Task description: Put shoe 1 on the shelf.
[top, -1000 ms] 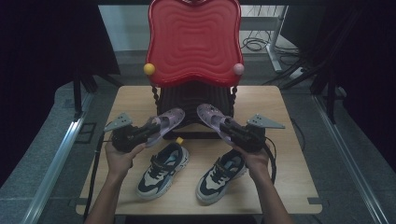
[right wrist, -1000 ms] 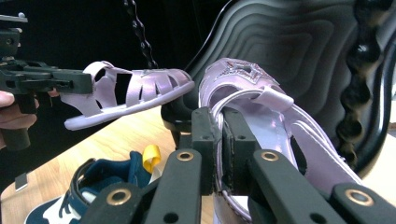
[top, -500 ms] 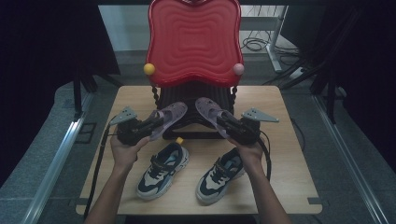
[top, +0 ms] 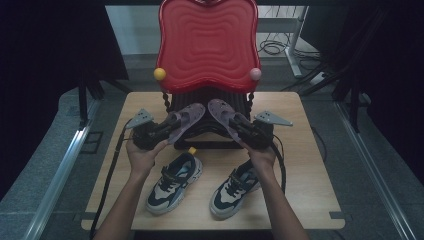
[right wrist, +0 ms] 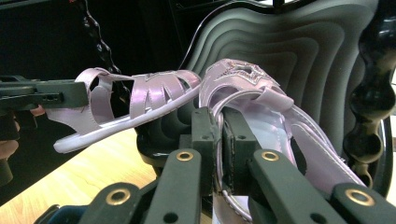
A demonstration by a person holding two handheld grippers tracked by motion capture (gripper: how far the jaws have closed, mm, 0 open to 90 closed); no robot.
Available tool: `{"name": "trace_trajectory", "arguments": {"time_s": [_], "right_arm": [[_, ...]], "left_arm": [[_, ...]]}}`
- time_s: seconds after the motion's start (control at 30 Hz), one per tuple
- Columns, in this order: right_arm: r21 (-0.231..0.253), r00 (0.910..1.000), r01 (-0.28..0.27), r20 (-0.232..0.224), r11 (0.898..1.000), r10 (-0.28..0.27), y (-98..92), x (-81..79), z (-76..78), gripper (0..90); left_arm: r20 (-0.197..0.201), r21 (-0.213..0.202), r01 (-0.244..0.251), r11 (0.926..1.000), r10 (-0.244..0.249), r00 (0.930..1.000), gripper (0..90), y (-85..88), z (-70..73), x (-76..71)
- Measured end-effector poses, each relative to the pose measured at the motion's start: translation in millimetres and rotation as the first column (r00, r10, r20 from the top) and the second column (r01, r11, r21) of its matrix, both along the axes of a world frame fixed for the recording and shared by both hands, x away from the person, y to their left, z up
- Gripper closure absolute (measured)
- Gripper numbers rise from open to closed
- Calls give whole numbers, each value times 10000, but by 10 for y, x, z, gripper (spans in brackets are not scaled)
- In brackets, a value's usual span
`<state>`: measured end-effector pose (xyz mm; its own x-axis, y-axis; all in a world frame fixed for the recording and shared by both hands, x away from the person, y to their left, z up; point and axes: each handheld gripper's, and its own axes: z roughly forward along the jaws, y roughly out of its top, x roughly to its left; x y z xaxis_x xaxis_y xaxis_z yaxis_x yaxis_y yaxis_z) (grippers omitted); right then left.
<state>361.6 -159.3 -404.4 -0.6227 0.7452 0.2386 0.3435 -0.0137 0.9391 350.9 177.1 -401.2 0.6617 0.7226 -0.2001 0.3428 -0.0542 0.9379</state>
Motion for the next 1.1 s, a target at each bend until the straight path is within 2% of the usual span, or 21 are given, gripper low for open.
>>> {"name": "trace_trajectory", "arguments": {"time_s": [0.27,0.73,0.9,1.03,1.1], "right_arm": [[61,9995,221,-207,9997,-220,51,91,-52,846],[209,9986,514,-92,9985,-513,56,184,-64,844],[203,9984,559,-35,9982,-559,92,211,-43,844],[229,9977,677,74,9974,-679,150,252,16,845],[279,9966,797,201,9964,-802,174,287,66,845]], "left_arm": [[74,-38,-182,9998,182,9998,862,-46,0,111],[294,135,-156,9998,152,9995,861,-182,63,205],[311,-6,-250,9997,250,9992,861,-203,77,238],[497,-69,-331,9994,334,9982,862,-287,137,305],[782,28,-386,9993,383,9962,862,-356,171,337]]}}
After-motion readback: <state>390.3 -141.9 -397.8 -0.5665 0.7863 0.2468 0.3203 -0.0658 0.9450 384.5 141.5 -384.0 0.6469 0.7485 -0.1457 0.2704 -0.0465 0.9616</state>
